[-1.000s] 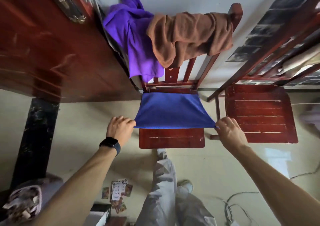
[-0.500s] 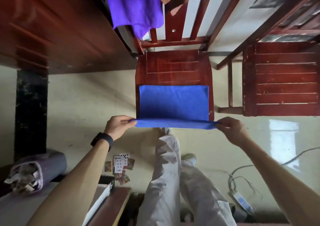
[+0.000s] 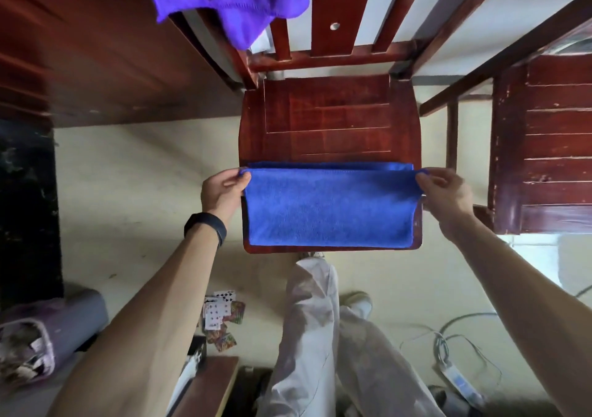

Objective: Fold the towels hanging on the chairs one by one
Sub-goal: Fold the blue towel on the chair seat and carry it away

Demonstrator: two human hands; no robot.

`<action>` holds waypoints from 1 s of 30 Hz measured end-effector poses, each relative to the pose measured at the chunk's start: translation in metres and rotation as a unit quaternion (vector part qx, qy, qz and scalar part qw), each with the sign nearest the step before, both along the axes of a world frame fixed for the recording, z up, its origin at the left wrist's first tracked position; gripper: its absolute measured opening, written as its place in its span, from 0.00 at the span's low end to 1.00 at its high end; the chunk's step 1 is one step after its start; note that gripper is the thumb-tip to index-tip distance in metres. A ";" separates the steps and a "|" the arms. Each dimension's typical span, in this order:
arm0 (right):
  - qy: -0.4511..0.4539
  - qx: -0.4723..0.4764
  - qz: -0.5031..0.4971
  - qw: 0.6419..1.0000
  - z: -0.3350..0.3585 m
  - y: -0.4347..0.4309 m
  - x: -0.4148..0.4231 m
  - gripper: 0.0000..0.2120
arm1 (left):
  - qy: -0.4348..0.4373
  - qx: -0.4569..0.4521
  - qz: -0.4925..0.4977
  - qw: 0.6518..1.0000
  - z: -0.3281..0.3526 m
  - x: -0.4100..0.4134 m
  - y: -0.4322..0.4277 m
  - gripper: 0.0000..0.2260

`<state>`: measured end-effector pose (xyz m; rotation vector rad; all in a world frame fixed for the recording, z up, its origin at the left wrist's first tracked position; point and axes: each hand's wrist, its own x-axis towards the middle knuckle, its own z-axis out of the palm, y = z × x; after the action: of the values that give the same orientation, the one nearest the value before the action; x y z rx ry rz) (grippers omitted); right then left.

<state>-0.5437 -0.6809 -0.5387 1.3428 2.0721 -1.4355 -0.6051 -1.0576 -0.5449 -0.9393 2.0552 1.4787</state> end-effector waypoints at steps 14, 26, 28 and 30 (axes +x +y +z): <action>-0.027 0.079 0.039 0.996 -0.030 0.001 -0.019 0.04 | 0.033 -0.152 -0.117 0.981 -0.025 -0.018 0.004 0.05; 0.151 0.316 0.176 0.920 -0.032 -0.043 0.022 0.16 | 0.237 -0.401 -0.374 0.802 -0.023 0.027 0.029 0.21; 0.157 0.334 0.280 0.886 -0.040 -0.067 0.041 0.18 | 0.259 -0.381 -0.411 0.787 -0.030 0.050 0.048 0.22; 0.131 0.347 0.363 0.855 -0.052 -0.081 0.052 0.24 | 0.222 -0.374 -0.441 0.785 -0.040 0.066 0.063 0.26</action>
<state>-0.4915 -0.7622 -0.5909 0.3705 2.9734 -0.5655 -0.5390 -0.9950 -0.5847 0.2851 2.8742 0.3541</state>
